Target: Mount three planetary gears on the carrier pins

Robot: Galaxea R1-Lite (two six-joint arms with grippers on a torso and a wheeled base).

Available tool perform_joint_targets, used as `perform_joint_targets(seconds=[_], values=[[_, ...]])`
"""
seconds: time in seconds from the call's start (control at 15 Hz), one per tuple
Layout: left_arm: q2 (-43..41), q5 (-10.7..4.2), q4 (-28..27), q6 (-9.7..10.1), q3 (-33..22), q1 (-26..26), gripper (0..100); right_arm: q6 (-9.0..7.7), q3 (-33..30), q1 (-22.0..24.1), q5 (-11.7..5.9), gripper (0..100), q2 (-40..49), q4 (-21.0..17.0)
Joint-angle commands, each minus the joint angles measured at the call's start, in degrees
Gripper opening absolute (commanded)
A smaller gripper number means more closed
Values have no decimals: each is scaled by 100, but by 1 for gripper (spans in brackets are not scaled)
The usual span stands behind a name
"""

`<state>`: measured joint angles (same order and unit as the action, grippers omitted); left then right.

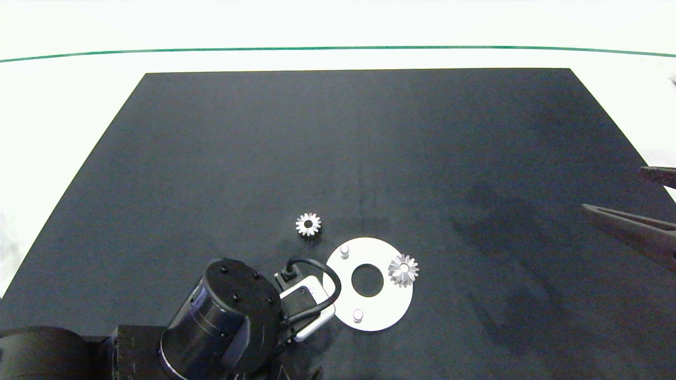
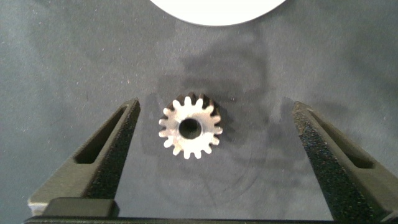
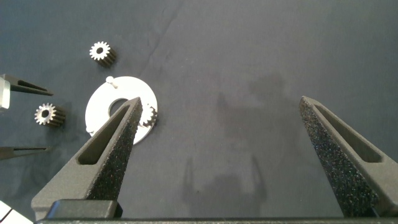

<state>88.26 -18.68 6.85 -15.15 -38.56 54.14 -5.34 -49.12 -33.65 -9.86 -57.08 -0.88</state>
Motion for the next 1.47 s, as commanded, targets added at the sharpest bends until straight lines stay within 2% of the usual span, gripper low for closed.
perform_joint_targets(seconds=[0.07, 0.13, 0.2, 0.27, 0.47, 0.8, 1.47], values=[[60, 92, -8, 30, -11, -70, 93, -2, 7, -10, -7, 100, -23, 0], [51, 224, -17, 144, -11, -70, 90, -11, 7, -2, -7, 100, -23, 0], [51, 224, -17, 144, -11, -70, 89, -11, 7, -2, -7, 100, -23, 0], [42, 435, -8, 364, -20, -88, 87, -11, 16, -10, -7, 100, -23, 0], [60, 461, 9, 355, -20, -263, 81, -11, 16, -2, -7, 100, -23, 0], [218, 461, 203, 355, 15, -290, 71, -11, 16, -2, -7, 100, -23, 0], [200, 470, 211, 364, 147, -299, 51, -11, 42, -10, 11, 100, -23, 0]])
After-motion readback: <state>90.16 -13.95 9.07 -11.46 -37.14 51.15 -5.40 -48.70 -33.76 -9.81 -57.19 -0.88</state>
